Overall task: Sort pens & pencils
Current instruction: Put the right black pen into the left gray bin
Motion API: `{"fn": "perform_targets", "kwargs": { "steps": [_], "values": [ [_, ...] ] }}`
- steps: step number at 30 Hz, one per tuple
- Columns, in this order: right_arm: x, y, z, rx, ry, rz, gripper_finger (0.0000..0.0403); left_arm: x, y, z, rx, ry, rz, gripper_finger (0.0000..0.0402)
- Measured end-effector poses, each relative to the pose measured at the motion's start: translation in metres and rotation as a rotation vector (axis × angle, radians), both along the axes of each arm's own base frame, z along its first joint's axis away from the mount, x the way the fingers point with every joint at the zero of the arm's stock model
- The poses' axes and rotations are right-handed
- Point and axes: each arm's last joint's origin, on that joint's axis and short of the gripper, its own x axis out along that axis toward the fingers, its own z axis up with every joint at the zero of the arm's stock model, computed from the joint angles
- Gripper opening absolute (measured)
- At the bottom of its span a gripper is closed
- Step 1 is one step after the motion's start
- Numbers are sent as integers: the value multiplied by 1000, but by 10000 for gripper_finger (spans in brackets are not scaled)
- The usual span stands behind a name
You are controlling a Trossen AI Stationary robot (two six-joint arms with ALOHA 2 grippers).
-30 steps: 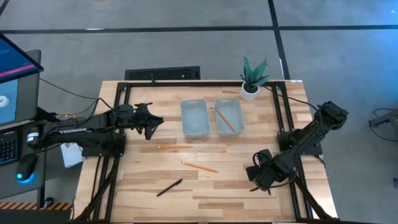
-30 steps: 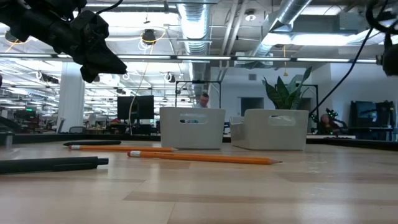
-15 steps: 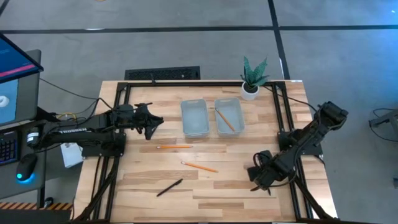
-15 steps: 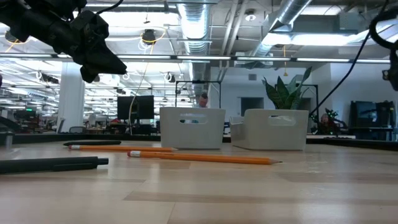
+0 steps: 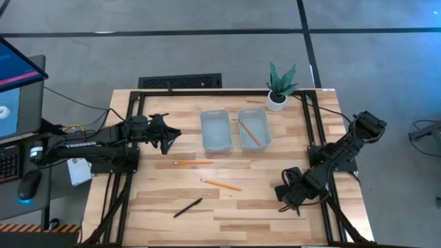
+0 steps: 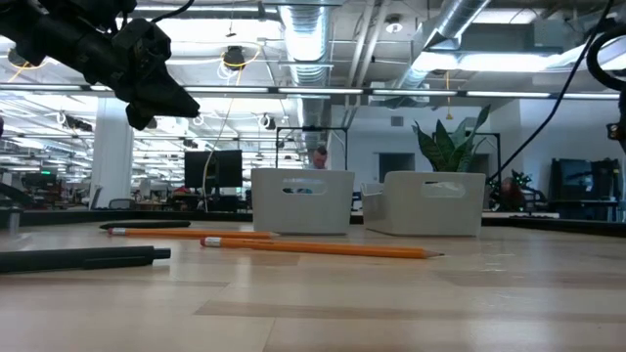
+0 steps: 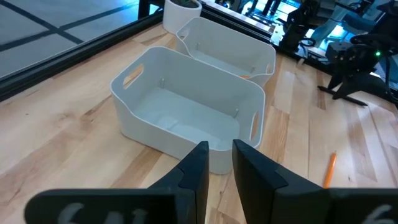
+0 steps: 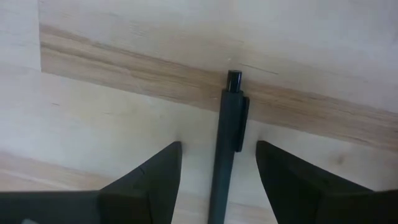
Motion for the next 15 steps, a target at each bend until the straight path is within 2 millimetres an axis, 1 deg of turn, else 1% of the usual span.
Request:
{"fn": "perform_targets", "kwargs": {
  "steps": [15],
  "values": [
    [0, -1, 1, 1, -16, -5, 230, 0, 0, 0, 5, 1, 14, 61]
  ]
}}
